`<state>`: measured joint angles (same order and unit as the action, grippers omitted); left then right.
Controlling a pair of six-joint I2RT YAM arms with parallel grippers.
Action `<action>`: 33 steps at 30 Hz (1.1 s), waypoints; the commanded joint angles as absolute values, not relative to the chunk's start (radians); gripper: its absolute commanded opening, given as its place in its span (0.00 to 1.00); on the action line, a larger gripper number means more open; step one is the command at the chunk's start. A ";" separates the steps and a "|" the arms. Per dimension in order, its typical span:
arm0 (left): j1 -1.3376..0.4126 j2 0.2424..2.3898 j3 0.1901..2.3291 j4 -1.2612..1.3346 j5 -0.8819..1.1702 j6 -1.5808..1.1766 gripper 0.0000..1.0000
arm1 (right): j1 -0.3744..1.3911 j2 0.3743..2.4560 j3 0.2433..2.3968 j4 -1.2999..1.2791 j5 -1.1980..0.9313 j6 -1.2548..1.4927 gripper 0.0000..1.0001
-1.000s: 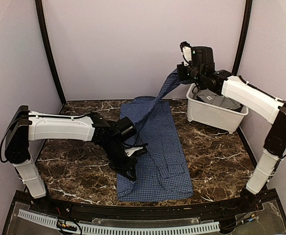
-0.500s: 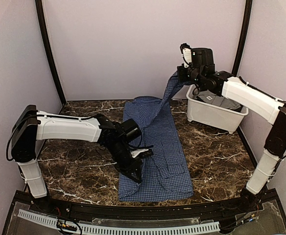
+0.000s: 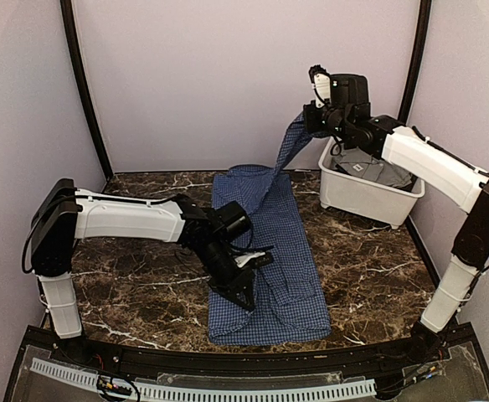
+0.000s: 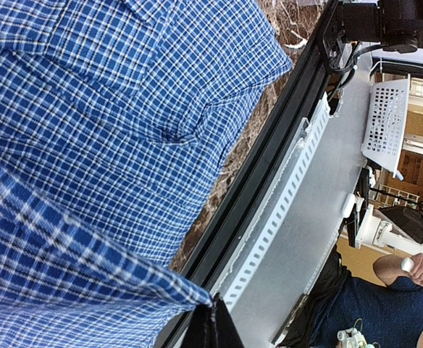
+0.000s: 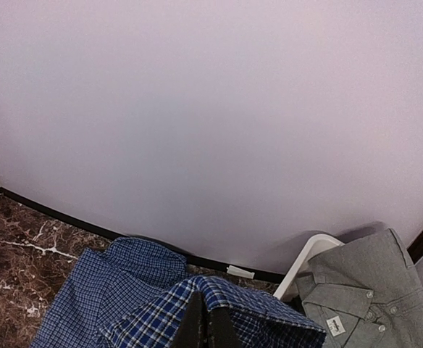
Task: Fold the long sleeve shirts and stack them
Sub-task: Fold the 1/3-folded shirt at the center of the board.
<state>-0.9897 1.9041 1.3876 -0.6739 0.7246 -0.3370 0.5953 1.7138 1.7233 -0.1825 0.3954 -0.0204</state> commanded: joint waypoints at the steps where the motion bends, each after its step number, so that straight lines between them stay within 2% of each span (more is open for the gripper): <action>1: -1.007 1.918 1.414 -0.682 0.762 -0.328 0.01 | 0.593 1.688 1.782 -0.154 0.377 -0.009 0.00; 21: -1.012 1.999 1.466 -0.636 0.785 -0.349 0.01 | 0.595 1.701 1.750 -0.199 0.319 0.038 0.00; 33: -1.013 2.057 1.472 -0.567 0.818 -0.361 0.09 | 0.659 1.654 1.632 -0.204 0.222 0.046 0.00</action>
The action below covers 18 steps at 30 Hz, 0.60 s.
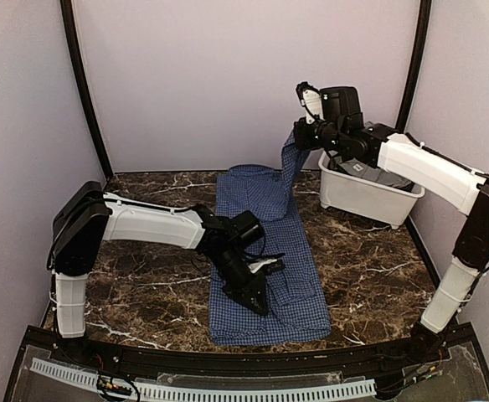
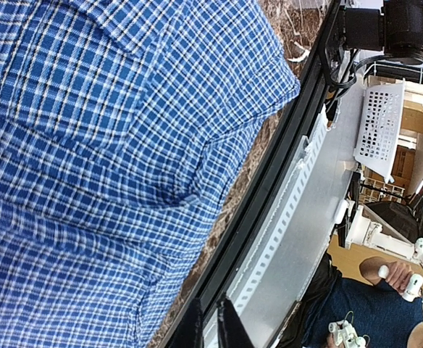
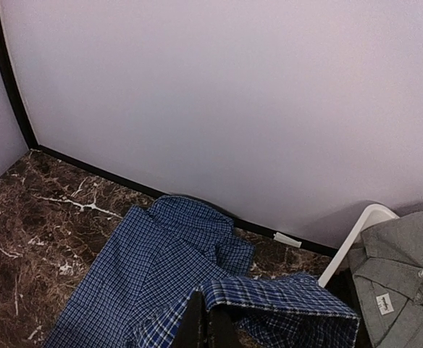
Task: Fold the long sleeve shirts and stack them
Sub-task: Fold the 1/3-folded shirt at the center of the board.
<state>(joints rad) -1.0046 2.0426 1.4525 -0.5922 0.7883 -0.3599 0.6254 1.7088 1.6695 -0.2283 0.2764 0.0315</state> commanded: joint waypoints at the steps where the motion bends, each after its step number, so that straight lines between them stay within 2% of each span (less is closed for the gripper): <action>1: -1.013 2.058 1.475 -0.560 0.815 -0.362 0.11 | 0.666 1.651 1.623 -0.202 0.210 0.047 0.00; 7: -1.000 2.034 1.521 -0.548 0.811 -0.382 0.21 | 0.718 1.642 1.561 -0.207 0.139 0.039 0.00; 10: -0.942 1.940 1.476 -0.518 0.831 -0.413 0.24 | 0.725 1.624 1.502 -0.192 0.074 0.056 0.00; 18: -0.745 1.713 1.293 -0.427 0.805 -0.500 0.24 | 0.794 1.631 1.398 -0.183 -0.138 0.050 0.00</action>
<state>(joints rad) -0.8207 1.8259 1.3506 -0.4725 0.8215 -0.4530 0.7368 1.6360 1.4158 -0.2176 -0.0021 0.0521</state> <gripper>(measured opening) 0.241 0.006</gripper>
